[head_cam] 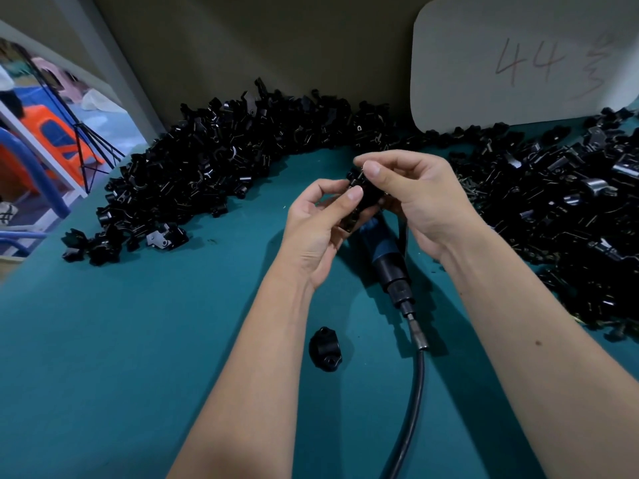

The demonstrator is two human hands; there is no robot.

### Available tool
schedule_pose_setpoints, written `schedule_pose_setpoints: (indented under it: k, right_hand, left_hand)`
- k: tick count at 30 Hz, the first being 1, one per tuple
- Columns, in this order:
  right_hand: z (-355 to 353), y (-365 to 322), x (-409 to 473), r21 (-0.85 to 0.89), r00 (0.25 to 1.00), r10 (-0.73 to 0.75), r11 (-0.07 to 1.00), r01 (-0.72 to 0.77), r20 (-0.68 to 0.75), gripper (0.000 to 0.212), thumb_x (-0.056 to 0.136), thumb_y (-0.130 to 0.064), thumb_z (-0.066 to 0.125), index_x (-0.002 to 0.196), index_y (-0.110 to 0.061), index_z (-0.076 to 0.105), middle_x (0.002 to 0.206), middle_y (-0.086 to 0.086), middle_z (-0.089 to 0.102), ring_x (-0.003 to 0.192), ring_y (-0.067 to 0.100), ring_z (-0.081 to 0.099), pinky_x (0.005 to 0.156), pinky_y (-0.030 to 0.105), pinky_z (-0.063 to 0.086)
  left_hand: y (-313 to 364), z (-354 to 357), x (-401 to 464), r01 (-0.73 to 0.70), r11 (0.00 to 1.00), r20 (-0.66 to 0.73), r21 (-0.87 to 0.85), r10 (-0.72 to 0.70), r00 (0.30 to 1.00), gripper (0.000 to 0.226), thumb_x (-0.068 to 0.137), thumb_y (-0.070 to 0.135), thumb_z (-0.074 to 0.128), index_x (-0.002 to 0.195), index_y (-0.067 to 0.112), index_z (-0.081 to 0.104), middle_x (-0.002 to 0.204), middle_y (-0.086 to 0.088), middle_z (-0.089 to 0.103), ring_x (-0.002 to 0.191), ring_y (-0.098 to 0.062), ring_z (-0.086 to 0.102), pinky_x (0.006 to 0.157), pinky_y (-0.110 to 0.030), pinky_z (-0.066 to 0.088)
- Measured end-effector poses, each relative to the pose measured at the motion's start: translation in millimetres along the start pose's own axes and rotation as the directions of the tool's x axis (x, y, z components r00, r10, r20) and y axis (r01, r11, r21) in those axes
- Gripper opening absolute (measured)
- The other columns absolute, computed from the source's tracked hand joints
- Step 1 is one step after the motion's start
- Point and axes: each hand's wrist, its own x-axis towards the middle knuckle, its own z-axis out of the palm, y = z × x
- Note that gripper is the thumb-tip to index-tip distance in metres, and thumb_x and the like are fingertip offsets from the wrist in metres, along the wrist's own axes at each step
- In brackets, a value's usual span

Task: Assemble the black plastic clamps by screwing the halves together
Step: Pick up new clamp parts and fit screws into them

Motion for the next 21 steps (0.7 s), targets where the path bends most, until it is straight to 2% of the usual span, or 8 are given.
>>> schedule_pose_setpoints:
  k: [3, 4, 7, 10, 16, 21]
  right_hand:
    - [1.7, 1.8, -2.0, 0.015, 0.999, 0.049, 0.999, -0.049, 0.011, 0.01, 0.095, -0.015, 0.074, 0.097, -0.02, 0.081, 0.089, 0.001, 0.075, 0.087, 0.014, 0.065, 0.075, 0.03, 0.049]
    - [1.7, 1.7, -2.1, 0.018, 0.998, 0.059, 0.998, -0.059, 0.022, 0.01, 0.095, -0.015, 0.073, 0.097, -0.02, 0.081, 0.09, 0.001, 0.076, 0.088, 0.014, 0.065, 0.075, 0.028, 0.049]
    - [0.1, -1.5, -2.6, 0.024, 0.993, 0.079, 0.996, -0.082, 0.088, 0.012, 0.094, -0.013, 0.073, 0.097, -0.02, 0.082, 0.097, 0.005, 0.077, 0.094, 0.018, 0.066, 0.085, 0.034, 0.048]
    - [-1.1, -3.1, -3.5, 0.023, 0.987, 0.098, 0.995, -0.102, 0.13, 0.013, 0.095, -0.014, 0.072, 0.097, -0.022, 0.082, 0.101, 0.004, 0.078, 0.098, 0.017, 0.067, 0.088, 0.034, 0.048]
    - [2.2, -2.4, -3.7, 0.013, 0.994, 0.074, 0.997, -0.075, 0.075, 0.011, 0.096, -0.015, 0.072, 0.101, -0.019, 0.081, 0.098, 0.005, 0.078, 0.092, 0.014, 0.068, 0.079, 0.027, 0.05]
    - [0.0, -4.7, -5.2, 0.049, 0.985, 0.034, 0.998, -0.043, 0.168, 0.014, 0.091, -0.021, 0.072, 0.102, -0.019, 0.082, 0.103, 0.008, 0.077, 0.098, 0.02, 0.069, 0.087, 0.032, 0.055]
  left_hand:
    - [-1.6, -2.0, 1.6, -0.022, 1.0, -0.016, 0.014, 0.023, 1.0, 0.017, 0.085, 0.0, 0.073, 0.096, 0.007, 0.063, 0.107, -0.029, 0.071, 0.086, -0.038, 0.076, 0.093, -0.044, 0.061]
    - [-1.6, -2.9, 2.0, -0.029, 0.999, -0.021, 0.02, 0.03, 0.999, 0.018, 0.084, 0.0, 0.073, 0.098, 0.007, 0.064, 0.105, -0.027, 0.072, 0.085, -0.037, 0.076, 0.092, -0.043, 0.061]
    - [0.2, -4.6, 2.2, -0.038, 0.999, -0.037, 0.014, 0.039, 0.999, 0.028, 0.079, 0.007, 0.074, 0.106, 0.006, 0.066, 0.096, -0.014, 0.078, 0.082, -0.026, 0.078, 0.079, -0.032, 0.063]
    - [1.1, -6.1, 2.4, -0.032, 0.999, -0.037, 0.011, 0.033, 0.999, 0.032, 0.077, 0.008, 0.075, 0.109, 0.005, 0.069, 0.096, -0.01, 0.079, 0.085, -0.022, 0.078, 0.076, -0.025, 0.06]
    - [0.3, -5.7, 2.0, -0.04, 0.999, -0.042, 0.008, 0.04, 0.998, 0.031, 0.076, 0.005, 0.075, 0.106, 0.005, 0.07, 0.096, -0.011, 0.078, 0.083, -0.025, 0.078, 0.076, -0.026, 0.06]
    - [0.4, -6.2, 2.1, -0.009, 0.999, -0.022, -0.038, 0.008, 1.0, 0.031, 0.075, 0.004, 0.075, 0.106, 0.007, 0.071, 0.1, -0.014, 0.076, 0.091, -0.027, 0.076, 0.08, -0.028, 0.06]
